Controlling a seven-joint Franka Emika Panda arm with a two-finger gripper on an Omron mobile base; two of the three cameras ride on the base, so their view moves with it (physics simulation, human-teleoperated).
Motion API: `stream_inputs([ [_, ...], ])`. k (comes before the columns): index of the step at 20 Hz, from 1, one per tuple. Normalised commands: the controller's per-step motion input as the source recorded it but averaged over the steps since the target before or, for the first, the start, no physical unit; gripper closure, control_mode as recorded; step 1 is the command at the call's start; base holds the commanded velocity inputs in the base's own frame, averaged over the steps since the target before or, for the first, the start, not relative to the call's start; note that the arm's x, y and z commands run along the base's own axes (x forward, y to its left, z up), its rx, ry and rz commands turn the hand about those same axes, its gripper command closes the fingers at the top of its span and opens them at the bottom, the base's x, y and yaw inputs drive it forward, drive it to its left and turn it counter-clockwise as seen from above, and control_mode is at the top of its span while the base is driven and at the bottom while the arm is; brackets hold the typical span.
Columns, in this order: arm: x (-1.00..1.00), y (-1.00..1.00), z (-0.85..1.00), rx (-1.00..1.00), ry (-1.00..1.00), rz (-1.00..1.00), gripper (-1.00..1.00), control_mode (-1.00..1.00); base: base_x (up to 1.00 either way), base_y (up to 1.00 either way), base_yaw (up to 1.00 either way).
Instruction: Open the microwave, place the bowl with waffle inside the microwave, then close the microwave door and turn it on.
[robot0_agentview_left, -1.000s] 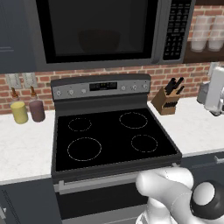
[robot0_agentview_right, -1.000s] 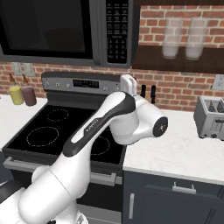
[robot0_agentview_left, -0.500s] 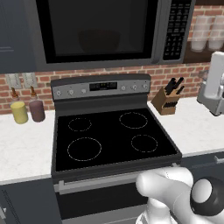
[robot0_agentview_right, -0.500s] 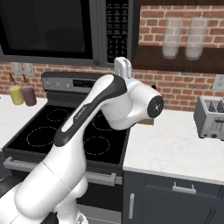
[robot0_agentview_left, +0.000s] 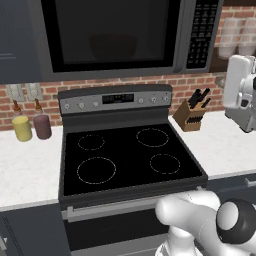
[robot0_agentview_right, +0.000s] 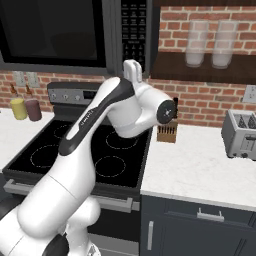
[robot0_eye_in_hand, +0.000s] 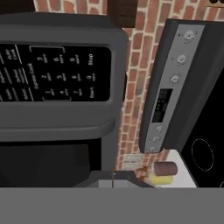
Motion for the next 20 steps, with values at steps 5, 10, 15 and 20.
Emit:
stream_inputs([
  [5,0.34,0.06,0.27,0.0,0.0,-0.01,1.0,-1.0,0.0,0.0,0.0],
  [10,0.33,0.04,0.21,0.0,0.0,0.0,1.0,-1.0,0.0,0.0,0.0],
  [15,0.33,0.0,0.0,0.0,0.0,-0.03,1.0,-1.0,0.0,0.0,0.0],
  [20,0.32,0.03,0.0,0.0,0.0,-0.06,1.0,-1.0,0.0,0.0,0.0],
])
